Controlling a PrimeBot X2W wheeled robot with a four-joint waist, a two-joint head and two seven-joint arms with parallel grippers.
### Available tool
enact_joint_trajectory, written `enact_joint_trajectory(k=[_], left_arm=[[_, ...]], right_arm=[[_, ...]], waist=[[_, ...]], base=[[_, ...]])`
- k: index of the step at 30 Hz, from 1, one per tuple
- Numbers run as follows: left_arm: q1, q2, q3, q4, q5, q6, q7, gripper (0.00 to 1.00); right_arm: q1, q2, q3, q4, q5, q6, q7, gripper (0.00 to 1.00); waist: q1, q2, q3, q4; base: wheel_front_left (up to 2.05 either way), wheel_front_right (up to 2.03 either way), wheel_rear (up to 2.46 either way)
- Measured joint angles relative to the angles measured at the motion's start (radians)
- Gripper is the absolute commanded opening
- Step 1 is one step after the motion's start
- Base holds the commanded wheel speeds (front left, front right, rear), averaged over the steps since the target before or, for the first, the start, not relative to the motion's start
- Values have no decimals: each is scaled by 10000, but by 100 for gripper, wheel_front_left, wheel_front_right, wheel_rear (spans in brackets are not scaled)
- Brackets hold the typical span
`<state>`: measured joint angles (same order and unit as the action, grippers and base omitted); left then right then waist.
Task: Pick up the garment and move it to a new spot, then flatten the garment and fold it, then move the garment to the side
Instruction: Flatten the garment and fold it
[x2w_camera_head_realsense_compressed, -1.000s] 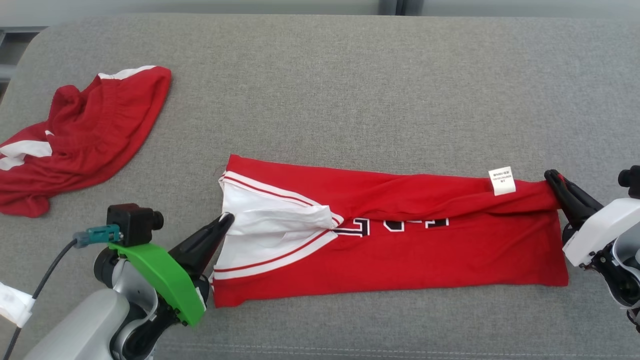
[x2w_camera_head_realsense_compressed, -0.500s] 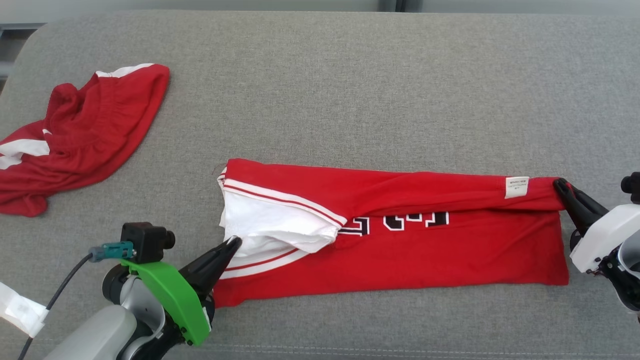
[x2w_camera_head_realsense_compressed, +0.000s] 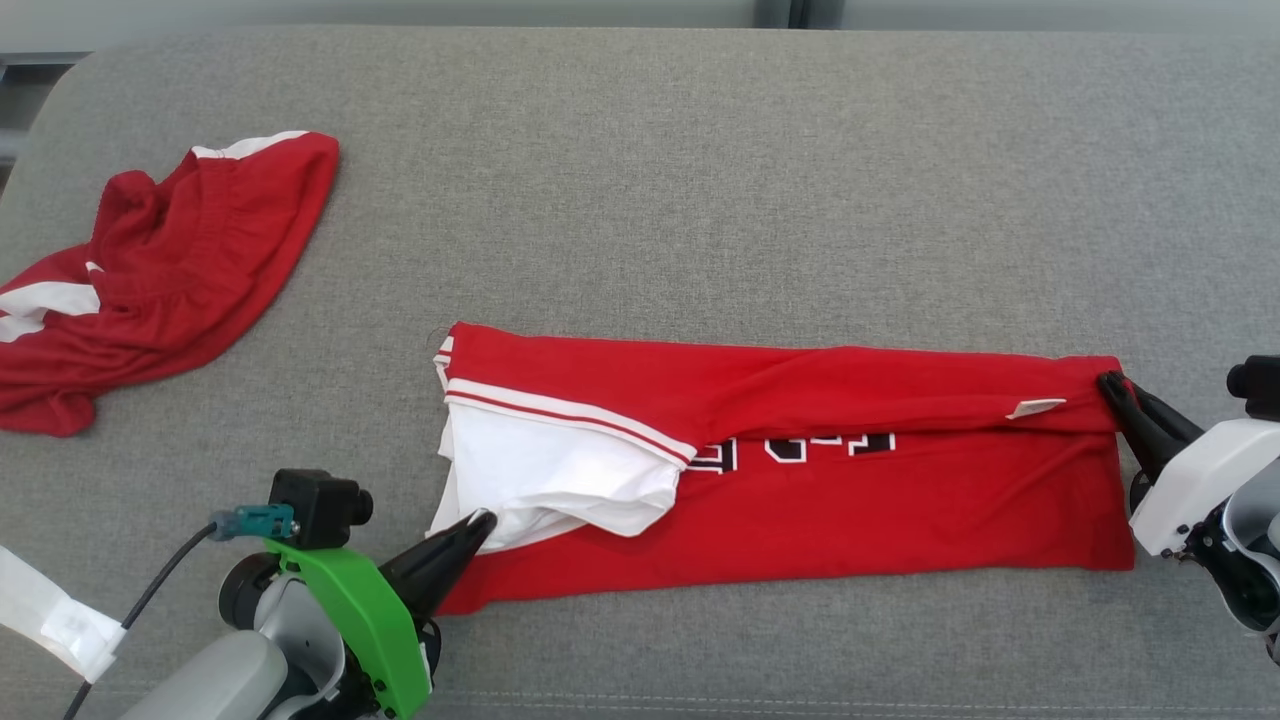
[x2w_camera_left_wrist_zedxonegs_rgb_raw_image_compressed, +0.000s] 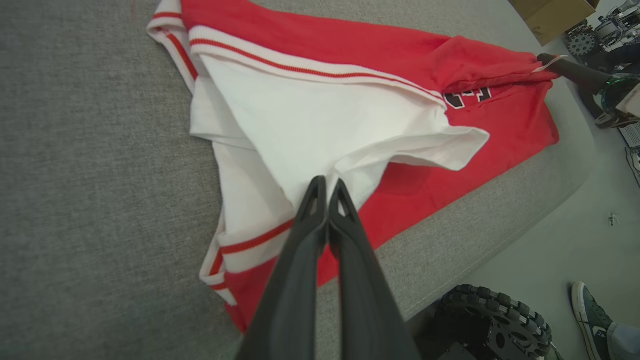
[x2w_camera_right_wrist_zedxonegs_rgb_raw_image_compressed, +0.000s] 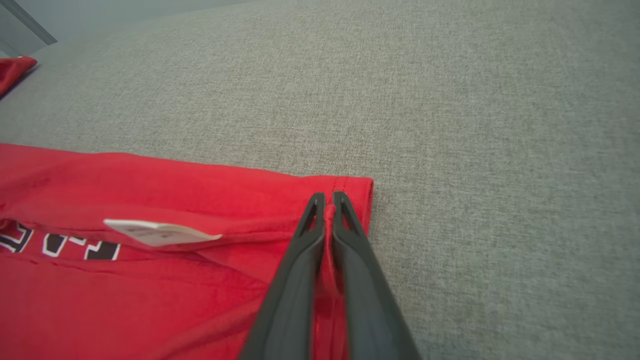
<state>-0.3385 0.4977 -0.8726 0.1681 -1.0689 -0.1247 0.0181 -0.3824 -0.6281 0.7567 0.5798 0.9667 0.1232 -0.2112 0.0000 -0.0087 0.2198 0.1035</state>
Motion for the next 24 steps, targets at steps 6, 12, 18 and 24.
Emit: enact_joint_trajectory(k=[6, 12, 18, 24], left_arm=[[25, -25, -84, 102, -21, 0, 136, 100], [57, -25, -46, 113, -56, 0, 107, 100], [57, 19, 73, 104, 50, 2, -213, 100], [60, 96, 497, -88, 276, 228, -800, 100]], right_arm=[[0, 73, 151, 142, 2, 0, -12, 100], [28, -4, 267, 109, 21, 0, -104, 100], [184, -38, 0, -113, 380, 2, -274, 100], [276, -4, -508, -550, 706, 0, -359, 100]], waist=[[0, 1, -74, -26], [0, 0, -153, -19], [0, 0, -325, -10], [0, 0, -564, -53]], base=[[0, 0, 0], [0, 0, 0], [0, 0, 0], [0, 0, 0]])
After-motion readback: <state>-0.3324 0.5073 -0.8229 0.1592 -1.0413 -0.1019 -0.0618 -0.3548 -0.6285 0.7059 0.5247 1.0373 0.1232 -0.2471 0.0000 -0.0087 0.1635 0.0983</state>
